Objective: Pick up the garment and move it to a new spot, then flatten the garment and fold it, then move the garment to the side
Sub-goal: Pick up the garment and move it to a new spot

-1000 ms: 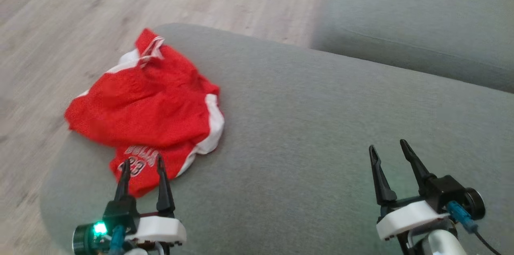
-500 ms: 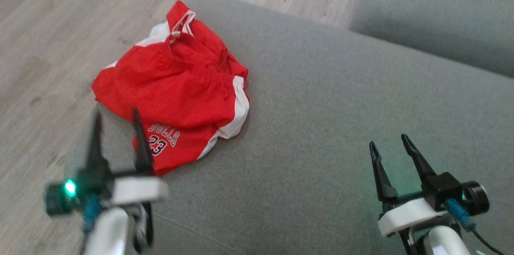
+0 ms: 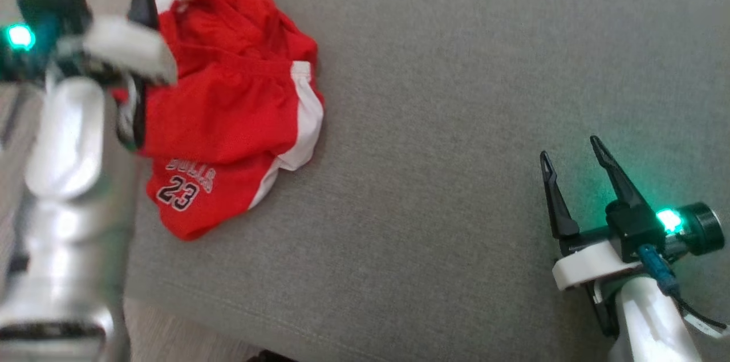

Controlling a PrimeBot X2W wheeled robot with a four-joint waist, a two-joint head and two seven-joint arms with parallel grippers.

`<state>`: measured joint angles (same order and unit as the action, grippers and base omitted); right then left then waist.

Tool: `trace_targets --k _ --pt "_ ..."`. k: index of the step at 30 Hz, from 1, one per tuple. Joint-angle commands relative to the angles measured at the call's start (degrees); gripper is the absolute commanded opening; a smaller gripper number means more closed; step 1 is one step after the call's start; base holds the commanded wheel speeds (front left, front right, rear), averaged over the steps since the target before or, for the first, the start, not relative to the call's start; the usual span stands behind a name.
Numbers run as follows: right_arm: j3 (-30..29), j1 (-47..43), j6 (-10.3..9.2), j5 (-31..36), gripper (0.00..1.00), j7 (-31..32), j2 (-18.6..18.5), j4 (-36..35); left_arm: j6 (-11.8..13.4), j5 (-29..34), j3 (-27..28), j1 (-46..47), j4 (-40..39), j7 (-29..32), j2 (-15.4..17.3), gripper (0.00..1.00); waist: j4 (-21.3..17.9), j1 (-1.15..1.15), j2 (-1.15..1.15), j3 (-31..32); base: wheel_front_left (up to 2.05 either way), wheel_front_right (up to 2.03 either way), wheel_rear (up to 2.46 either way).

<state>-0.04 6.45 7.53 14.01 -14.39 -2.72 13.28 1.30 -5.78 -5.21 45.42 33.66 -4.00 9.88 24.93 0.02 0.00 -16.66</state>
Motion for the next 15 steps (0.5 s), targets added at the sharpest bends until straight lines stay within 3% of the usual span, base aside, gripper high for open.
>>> trace_targets --k 1,3,7,11,15 --pt "1.43 1.39 -0.04 0.76 1.0 -0.61 -0.37 -2.42 -0.5 0.53 1.41 4.78 1.95 2.63 3.43 1.0 -2.18 -0.02 0.0 -3.96 0.0 0.0 0.0" --pt "1.0 1.48 -0.04 1.49 1.0 -0.61 -0.99 -3.34 -1.32 1.0 0.64 9.77 9.91 7.58 4.68 1.0 -3.25 -0.02 0.0 -6.11 0.0 0.0 0.0" --pt "0.89 1.86 -0.04 1.99 1.0 -0.61 -1.8 -4.11 -2.92 0.8 -0.16 13.18 19.39 11.69 5.32 1.0 -4.39 -0.02 0.0 -7.97 0.0 0.0 0.0" --pt "1.37 2.48 -0.04 1.95 1.0 -0.61 -2.0 -4.26 -3.99 -0.59 0.24 13.77 26.91 13.92 5.43 1.0 -5.75 -0.02 0.0 -8.91 0.0 0.0 0.0" --pt "1.52 2.87 -0.04 1.84 1.0 -0.61 -1.91 -4.33 -3.29 -0.42 0.01 14.08 30.51 13.91 6.27 1.0 -6.43 -0.02 0.0 -9.28 0.0 0.0 0.0"
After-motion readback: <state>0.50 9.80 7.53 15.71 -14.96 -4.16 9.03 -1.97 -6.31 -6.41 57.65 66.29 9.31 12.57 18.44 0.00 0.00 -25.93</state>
